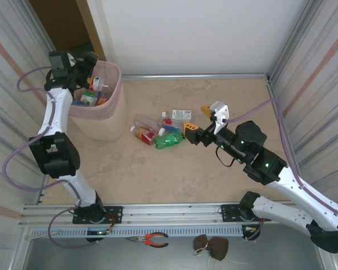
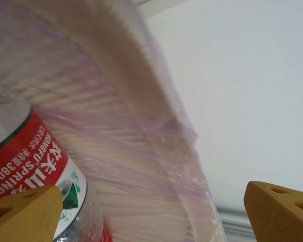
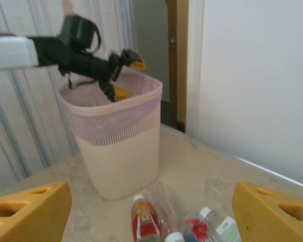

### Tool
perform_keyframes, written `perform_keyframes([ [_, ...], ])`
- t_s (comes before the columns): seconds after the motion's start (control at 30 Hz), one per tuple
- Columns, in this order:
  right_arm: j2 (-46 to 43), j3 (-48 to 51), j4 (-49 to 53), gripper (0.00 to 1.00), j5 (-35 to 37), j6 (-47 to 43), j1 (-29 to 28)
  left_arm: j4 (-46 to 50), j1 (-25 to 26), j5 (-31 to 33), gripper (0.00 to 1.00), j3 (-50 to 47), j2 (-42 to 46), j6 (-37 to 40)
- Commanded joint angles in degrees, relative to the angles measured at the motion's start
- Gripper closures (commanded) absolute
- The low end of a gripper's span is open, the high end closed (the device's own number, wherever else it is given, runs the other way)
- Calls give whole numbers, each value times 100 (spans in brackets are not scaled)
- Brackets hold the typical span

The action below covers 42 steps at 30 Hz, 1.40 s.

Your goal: Put the plastic bottles in the bin

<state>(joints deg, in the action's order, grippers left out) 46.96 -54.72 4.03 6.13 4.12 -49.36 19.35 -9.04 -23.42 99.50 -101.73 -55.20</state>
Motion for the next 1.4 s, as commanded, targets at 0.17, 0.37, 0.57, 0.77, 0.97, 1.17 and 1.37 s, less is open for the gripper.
perform_keyframes([
  [0.17, 700, -577, 1302, 17, 109, 90, 352, -371, -126, -902, 9, -427, 933, 1155],
  [0.37, 1312, -699, 1801, 19, -50, 111, 490, -196, -283, -1376, 10, -961, 1681, 1941],
  [0.57, 2059, -811, 2077, 25, -493, 107, 506, -165, -419, -1856, 12, -1709, 2466, 2266],
  [0.77, 2882, -1020, 2638, 26, -1522, -1378, 479, 237, -423, -1850, 12, -2211, 3055, 2637],
  [0.97, 3697, -1288, 3230, 26, -1256, -3877, 471, 544, -423, -1934, 12, -2518, 3403, 2883],
  [1.17, 4543, -1758, 3470, 25, -1115, -5549, 489, 622, -427, -1971, 12, -2769, 3644, 2988],
  [1.37, 5347, -2364, 3534, 22, -1134, -6252, 634, 573, -435, -2081, 12, -2906, 3734, 2937],
])
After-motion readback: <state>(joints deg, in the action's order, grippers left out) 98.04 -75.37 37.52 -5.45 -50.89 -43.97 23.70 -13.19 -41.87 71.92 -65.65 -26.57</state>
